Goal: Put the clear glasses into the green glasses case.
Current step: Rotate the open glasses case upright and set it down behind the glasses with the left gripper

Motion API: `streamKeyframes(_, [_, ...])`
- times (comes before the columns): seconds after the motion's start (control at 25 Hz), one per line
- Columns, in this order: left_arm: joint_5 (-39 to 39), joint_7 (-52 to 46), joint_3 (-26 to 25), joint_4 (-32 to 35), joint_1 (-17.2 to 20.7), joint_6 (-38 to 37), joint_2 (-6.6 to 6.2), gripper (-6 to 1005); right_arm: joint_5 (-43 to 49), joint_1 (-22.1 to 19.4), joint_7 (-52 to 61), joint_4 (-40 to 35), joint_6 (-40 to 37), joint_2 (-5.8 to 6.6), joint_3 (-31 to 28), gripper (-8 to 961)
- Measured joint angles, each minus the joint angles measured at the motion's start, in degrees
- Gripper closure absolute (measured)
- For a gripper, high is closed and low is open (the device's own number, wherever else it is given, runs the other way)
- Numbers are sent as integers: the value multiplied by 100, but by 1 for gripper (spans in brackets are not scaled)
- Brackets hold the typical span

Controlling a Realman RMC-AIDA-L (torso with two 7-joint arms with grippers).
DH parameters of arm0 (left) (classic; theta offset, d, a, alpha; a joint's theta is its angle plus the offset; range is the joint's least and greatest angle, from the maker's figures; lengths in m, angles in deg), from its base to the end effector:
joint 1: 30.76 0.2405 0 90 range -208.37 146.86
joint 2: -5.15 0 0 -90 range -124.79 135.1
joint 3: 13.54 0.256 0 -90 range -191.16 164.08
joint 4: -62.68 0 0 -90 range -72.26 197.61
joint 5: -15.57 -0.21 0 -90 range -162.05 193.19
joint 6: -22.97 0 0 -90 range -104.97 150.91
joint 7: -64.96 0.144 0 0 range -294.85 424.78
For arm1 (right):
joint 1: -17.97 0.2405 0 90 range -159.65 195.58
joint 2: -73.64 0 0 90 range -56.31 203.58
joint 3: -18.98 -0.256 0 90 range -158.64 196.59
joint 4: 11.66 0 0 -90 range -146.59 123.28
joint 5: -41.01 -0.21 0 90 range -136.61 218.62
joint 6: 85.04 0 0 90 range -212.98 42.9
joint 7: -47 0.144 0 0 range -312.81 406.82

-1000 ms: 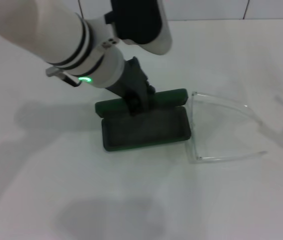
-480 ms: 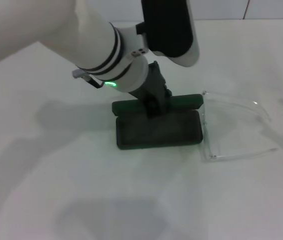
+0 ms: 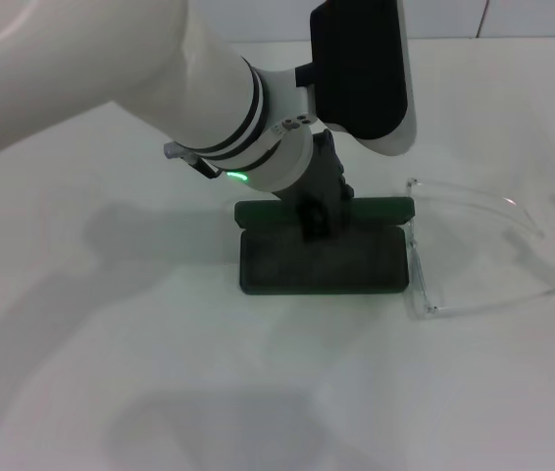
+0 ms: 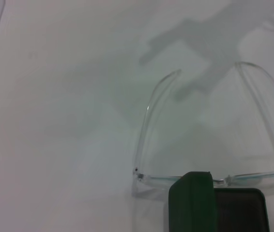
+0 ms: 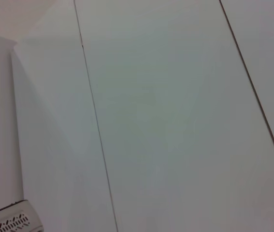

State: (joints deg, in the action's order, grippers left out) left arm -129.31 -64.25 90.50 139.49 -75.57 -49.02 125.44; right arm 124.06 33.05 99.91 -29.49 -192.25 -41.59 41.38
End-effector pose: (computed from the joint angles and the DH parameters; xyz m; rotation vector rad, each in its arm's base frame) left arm -0.0741 0.3506 -0.0855 -2.8115 0.2338 0.5029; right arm 0.3230 0.2442 0.0747 -1.9106 0.4080 1.3108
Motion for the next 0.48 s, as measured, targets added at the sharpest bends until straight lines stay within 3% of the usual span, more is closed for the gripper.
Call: streamKeyframes(0.48, [-68, -37, 11, 4, 35, 107, -6, 740, 15, -14, 0, 9, -23, 0, 0, 68])
